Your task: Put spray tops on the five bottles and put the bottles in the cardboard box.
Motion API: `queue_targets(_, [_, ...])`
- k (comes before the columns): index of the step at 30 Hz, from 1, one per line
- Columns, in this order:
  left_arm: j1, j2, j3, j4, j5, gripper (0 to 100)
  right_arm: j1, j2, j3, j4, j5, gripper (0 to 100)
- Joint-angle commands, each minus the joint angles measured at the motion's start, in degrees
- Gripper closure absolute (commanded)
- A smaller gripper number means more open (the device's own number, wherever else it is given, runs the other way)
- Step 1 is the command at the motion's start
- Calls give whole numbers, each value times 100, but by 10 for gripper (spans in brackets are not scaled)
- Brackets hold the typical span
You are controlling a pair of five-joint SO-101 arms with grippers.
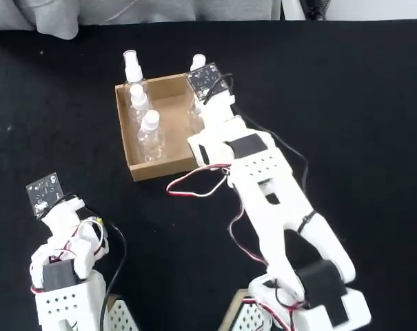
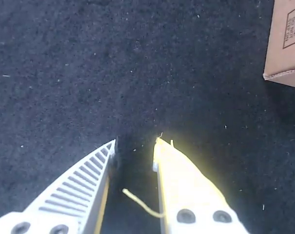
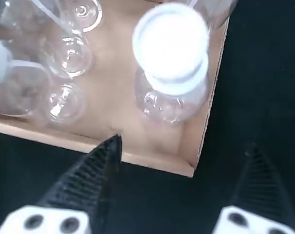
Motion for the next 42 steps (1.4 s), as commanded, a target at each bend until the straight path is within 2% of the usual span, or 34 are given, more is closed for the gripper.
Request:
queue_targets(1, [22, -35, 145, 35, -18, 886, 149, -611, -145, 62, 0, 669])
queue_targets(7, [22, -35, 145, 35, -18, 886, 158, -1226, 259, 62, 0, 674])
queue_targets(13, [22, -35, 145, 35, -18, 886, 316, -1675, 532, -141, 0, 817])
queue_targets(19, [22, -35, 145, 35, -18, 886, 624, -2053, 1095, -782, 0, 863])
queue_targets(26, [22, -35, 145, 35, -18, 886, 624, -2571, 1429, -879, 0, 926])
queue_targets(42, [22, -35, 145, 35, -18, 886, 624, -3213, 1789, -879, -18, 942])
